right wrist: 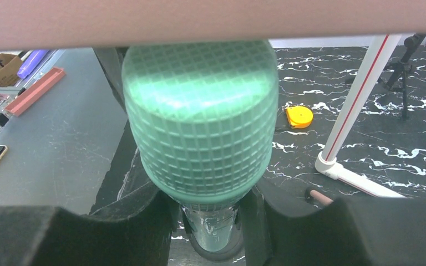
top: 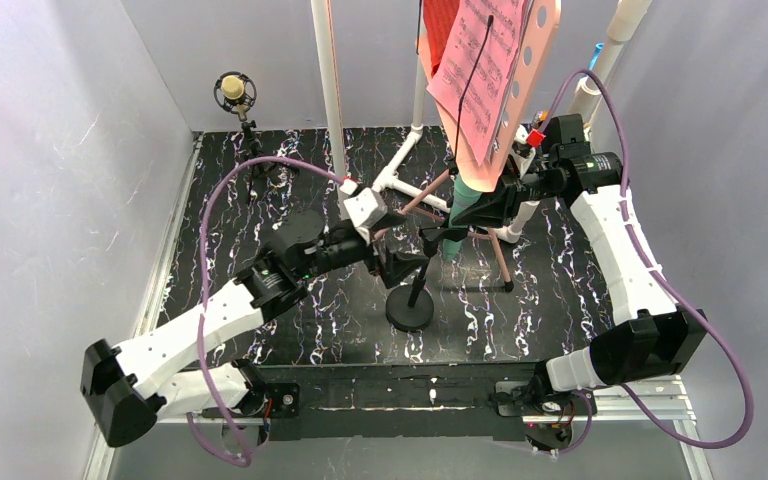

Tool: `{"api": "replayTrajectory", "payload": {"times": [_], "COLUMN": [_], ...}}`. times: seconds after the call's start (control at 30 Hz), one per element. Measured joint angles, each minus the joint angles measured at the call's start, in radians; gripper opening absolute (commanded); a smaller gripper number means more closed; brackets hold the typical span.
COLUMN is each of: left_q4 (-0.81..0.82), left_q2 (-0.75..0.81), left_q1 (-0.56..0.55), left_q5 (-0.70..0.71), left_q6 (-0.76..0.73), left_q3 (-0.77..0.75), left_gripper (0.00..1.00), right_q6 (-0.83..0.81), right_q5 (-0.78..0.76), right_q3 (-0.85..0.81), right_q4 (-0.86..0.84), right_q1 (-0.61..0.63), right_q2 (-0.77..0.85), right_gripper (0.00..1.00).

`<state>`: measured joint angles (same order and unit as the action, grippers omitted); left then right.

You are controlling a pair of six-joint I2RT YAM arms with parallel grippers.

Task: Pack up the instrument practice props
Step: Remove the microphone from the microphone stand.

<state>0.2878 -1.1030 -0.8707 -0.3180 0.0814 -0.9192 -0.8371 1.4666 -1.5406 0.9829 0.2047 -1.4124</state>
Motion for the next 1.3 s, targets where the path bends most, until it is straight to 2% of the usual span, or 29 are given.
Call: {"api": "replayTrajectory", "payload": {"times": [0.2, 0.33, 0.6, 0.83, 0.87, 0.9, 0.97, 1.0, 1.3], "left_q4": [-0.011, -0.032, -0.058, -0.056, -0.056, -0.056, -0.057, -0.054, -0.049], "left_q2": [0.072, 0.014, -0.115, -0.132, -0.132, -0.133, -0.135, -0.136, -0.141], "left_q1": [0.030, 0.031, 0.031, 0.031, 0.031, 0.031, 0.033, 0.035, 0.036], "left_q5": [-0.040, -0.068, -0.135, -0.177, -0.182, -0.186, -0.194, -0.200, -0.213], "left_q6": [-0.037, -0.047, -0.055, -0.049, -0.047, -0.047, -0.043, -0.046, -0.045], "left_q3": [0.005, -0.014, -0.086, -0.119, -0.122, -0.124, -0.124, -0.125, -0.127], "left_gripper": [0.83, 0.78, 0.62, 0.48, 0.42, 0.32, 0.04, 0.00, 0.00], "right_q6": [0.001, 0.001, 0.004, 0.004, 0.004, 0.005, 0.008, 0.010, 0.029], "right_q5": [0.000, 0.000, 0.006, 0.006, 0.006, 0.006, 0.007, 0.005, -0.002], "right_q3": [0.000, 0.001, 0.012, 0.014, 0.014, 0.014, 0.015, 0.016, 0.035], "right_q4": [-0.006, -0.007, -0.017, -0.018, -0.018, -0.018, -0.017, -0.017, -0.022], "right_q1": [-0.001, -0.001, -0.001, -0.001, -0.001, -0.001, -0.001, -0.001, -0.002], "right_q2": [0.000, 0.000, 0.004, 0.008, 0.008, 0.008, 0.008, 0.008, 0.008], "right_gripper": [0.17, 0.17, 0.17, 0.17, 0.17, 0.17, 0.17, 0.17, 0.17]}}
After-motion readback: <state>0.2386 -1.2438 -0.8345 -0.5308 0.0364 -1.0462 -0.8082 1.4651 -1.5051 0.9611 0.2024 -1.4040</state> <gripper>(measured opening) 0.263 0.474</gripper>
